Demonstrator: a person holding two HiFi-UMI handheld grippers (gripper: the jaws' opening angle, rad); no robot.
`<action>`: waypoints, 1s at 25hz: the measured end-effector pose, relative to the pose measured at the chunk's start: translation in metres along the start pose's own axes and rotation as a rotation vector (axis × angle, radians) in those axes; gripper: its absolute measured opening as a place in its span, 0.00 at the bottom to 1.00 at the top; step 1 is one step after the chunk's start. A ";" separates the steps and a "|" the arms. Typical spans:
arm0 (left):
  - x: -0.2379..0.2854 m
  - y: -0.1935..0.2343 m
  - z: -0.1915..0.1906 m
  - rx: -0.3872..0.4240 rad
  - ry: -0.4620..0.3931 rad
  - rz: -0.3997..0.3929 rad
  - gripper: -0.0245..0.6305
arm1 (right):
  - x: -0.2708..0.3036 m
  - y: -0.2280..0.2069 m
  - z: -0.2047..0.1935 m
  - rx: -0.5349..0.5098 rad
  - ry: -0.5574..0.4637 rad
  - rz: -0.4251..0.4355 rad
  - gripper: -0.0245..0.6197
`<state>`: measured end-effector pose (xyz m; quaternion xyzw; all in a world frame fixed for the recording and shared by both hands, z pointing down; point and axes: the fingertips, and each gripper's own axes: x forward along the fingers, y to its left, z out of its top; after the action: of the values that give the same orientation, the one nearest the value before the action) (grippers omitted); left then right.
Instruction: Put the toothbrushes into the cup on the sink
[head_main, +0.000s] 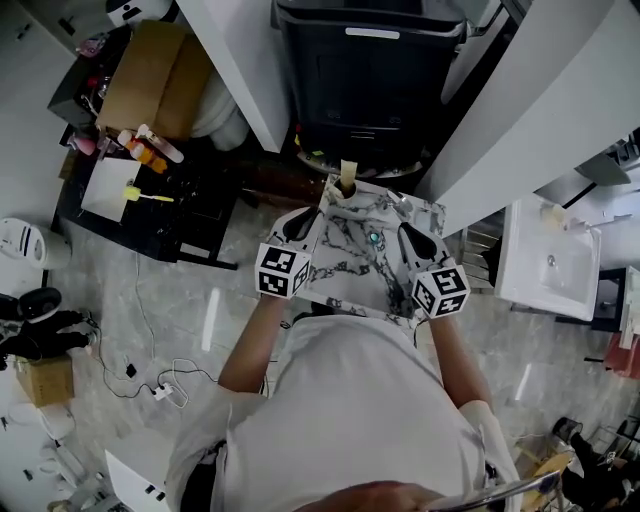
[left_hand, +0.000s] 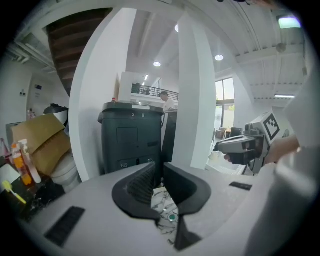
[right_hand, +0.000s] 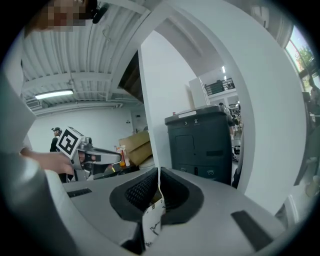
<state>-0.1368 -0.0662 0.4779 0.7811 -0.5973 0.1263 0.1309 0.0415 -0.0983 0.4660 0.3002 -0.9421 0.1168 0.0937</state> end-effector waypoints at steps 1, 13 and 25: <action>-0.005 -0.002 0.001 -0.001 -0.004 -0.001 0.11 | -0.002 0.003 0.003 -0.003 -0.004 0.007 0.10; -0.048 -0.016 0.013 -0.005 -0.073 -0.011 0.05 | -0.024 0.014 0.020 -0.030 -0.048 0.036 0.10; -0.057 -0.008 0.016 -0.019 -0.080 0.008 0.05 | -0.023 0.016 0.030 -0.003 -0.075 0.035 0.10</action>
<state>-0.1428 -0.0182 0.4424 0.7818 -0.6064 0.0900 0.1139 0.0471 -0.0815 0.4294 0.2875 -0.9502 0.1056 0.0568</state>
